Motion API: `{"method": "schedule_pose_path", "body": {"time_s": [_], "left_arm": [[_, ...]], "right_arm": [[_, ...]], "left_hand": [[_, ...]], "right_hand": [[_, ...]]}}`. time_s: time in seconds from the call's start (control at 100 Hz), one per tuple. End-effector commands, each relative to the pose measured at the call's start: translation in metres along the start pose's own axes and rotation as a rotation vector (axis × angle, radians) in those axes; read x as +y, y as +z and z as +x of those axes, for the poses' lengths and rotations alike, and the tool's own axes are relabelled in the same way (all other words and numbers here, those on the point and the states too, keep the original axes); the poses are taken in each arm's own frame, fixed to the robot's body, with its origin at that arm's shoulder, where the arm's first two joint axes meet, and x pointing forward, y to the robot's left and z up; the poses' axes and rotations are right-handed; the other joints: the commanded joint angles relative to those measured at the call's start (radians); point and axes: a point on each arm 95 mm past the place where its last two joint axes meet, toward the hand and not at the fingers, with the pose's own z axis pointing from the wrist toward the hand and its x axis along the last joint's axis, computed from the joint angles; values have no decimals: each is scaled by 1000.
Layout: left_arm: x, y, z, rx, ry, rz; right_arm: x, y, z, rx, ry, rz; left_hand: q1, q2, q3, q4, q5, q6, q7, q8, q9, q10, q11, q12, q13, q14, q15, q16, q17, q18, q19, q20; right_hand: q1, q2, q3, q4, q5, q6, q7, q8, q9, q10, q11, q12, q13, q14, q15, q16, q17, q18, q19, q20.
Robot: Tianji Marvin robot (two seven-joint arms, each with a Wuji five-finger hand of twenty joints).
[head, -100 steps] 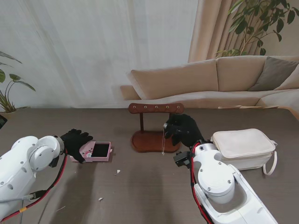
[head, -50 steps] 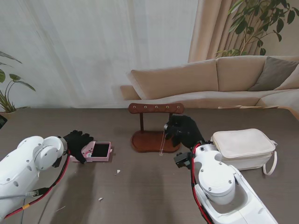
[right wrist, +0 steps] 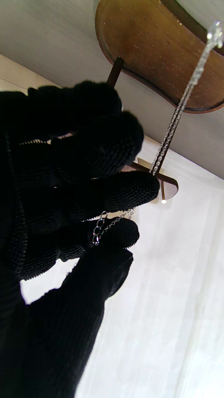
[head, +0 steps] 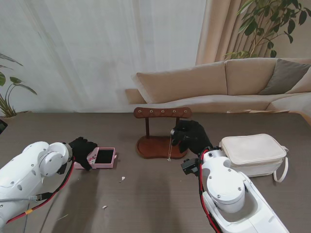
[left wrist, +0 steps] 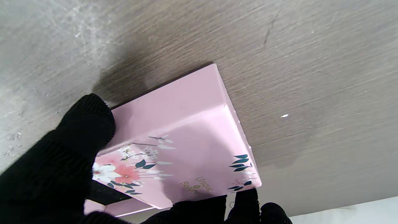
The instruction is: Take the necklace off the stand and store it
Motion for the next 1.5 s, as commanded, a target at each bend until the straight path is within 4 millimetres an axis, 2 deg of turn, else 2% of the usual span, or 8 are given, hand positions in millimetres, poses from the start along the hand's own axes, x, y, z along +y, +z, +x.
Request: {"method": "schedule_pose_path", "body": {"time_s": [0.0,0.28,0.52,0.6,0.7,0.75,0.93,1.49], "left_arm": [[28,7,6,8,-19,-89],[46,17,13,15,-70,-118],[61,24,17,5,-72,-92],[67,27,18,-2,-72,-67],[74,29,19,-1,-75,-53],[76,29,19,1,-78,-53],[78,26,19,19,-87,-41],[44,1,15,84,-121,164]], "right_arm": [[-5,-2,-2,-7,8,18],[-5,-2,-2,-13,22,15],[-6,-3,-2,-13,26,18],[-7,-3,-3,-14,28,18],[-7,-3,-3,-15,29,20],[-8,-3,-3,-17,31,22],[-10,-4,-4,-19,35,25],[-12,-3,-4,-23,43,29]], "left_hand": [[42,-13,64,-6,91,-105,133,61,43,-41,22,30,-11,-20,27,113,-3,-39,12,67],[127,-1,146,16,46,-97,601,291,100,-39,120,106,136,8,42,223,55,-20,316,358],[231,-20,246,31,155,-100,958,415,246,-42,258,182,319,36,172,351,79,4,825,332],[355,-68,183,-47,234,-122,1115,389,360,-59,315,214,413,36,258,457,164,24,904,362],[448,-83,128,-46,358,-158,1255,371,491,-85,369,243,521,36,324,529,263,48,965,384],[466,-70,122,-42,432,-183,1307,356,572,-100,340,426,569,32,343,563,305,58,990,389],[473,-114,122,-56,532,-262,1318,277,824,-142,202,633,705,31,405,610,409,75,1073,404],[499,-199,160,-53,625,-246,1307,173,1006,-144,231,647,908,79,421,701,564,133,1165,397]], "right_hand": [[32,-48,53,-13,31,-5,6,30,53,31,14,15,26,-3,21,10,264,31,40,16],[32,-49,53,-13,31,-5,6,30,53,31,15,16,26,-1,21,10,263,33,40,16],[32,-50,54,-12,31,-4,5,30,53,32,15,16,26,-2,21,10,263,35,41,17],[32,-51,55,-12,32,-2,5,30,53,33,16,16,26,2,22,10,263,36,40,17],[32,-51,55,-12,32,-3,5,30,53,33,16,16,26,-2,22,10,263,34,41,17],[32,-51,56,-12,32,-3,5,30,54,34,16,16,25,3,22,10,263,35,41,17],[32,-51,55,-13,32,-3,5,30,53,33,16,16,25,1,22,10,262,36,41,17],[33,-52,56,-12,33,-1,6,30,54,35,16,16,25,2,21,9,262,36,41,17]]}}
